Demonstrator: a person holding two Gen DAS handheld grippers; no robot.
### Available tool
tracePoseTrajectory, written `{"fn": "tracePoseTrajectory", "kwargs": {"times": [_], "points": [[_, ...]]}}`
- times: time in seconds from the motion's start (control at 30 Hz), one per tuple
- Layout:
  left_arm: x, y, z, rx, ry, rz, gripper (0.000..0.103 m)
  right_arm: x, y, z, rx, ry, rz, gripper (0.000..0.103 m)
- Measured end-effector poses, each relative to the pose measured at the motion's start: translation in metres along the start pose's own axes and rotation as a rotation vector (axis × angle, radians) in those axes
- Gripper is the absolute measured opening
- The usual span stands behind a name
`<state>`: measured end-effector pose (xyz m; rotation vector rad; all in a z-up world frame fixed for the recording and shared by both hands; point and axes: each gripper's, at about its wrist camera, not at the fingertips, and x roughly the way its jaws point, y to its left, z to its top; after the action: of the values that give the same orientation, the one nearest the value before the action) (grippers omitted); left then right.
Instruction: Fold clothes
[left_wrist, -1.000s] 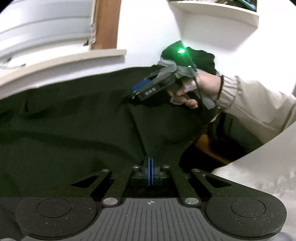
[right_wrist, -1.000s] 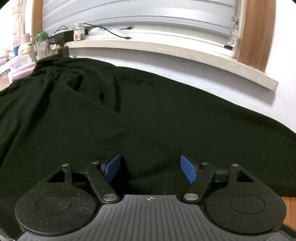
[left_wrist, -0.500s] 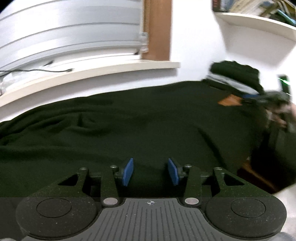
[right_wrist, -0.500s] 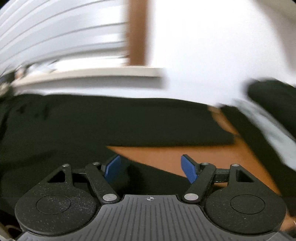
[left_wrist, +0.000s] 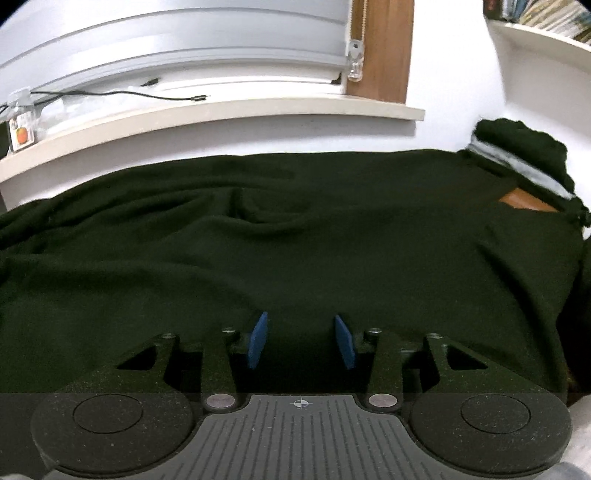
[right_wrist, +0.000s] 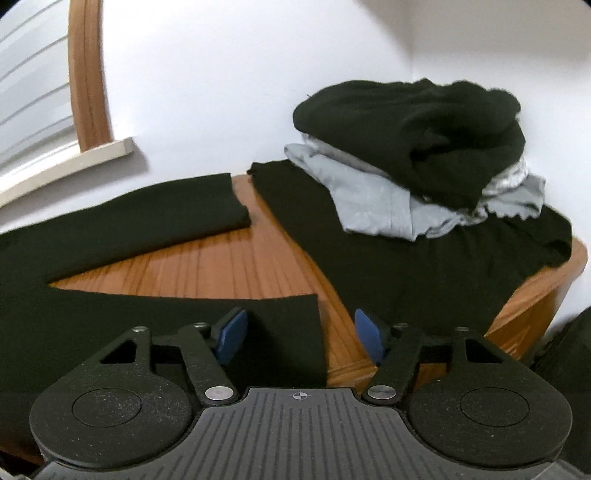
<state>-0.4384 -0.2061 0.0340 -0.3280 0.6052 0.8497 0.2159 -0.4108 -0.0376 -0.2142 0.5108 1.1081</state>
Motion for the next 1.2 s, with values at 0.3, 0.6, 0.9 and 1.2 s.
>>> {"fn": "tracePoseTrajectory", "kwargs": {"times": [0.3,0.6,0.9,1.2], "points": [[-0.016,0.029,-0.01,-0.061,-0.009,-0.02,0.028,-0.003,0.012,0.019,-0.064,-0.127,-0.02,0.005],[-0.023,0.026,-0.007,-0.053,-0.032,0.011,0.055,0.05,0.058,0.113,-0.154,-0.156,-0.109,0.005],[-0.046,0.049,-0.014,-0.103,-0.073,0.102,0.073,0.103,0.111,0.102,-0.241,-0.028,-0.122,0.053],[-0.036,0.058,0.012,-0.12,-0.119,0.097,0.081,0.109,0.139,0.094,-0.256,0.004,0.037,0.055]]}}
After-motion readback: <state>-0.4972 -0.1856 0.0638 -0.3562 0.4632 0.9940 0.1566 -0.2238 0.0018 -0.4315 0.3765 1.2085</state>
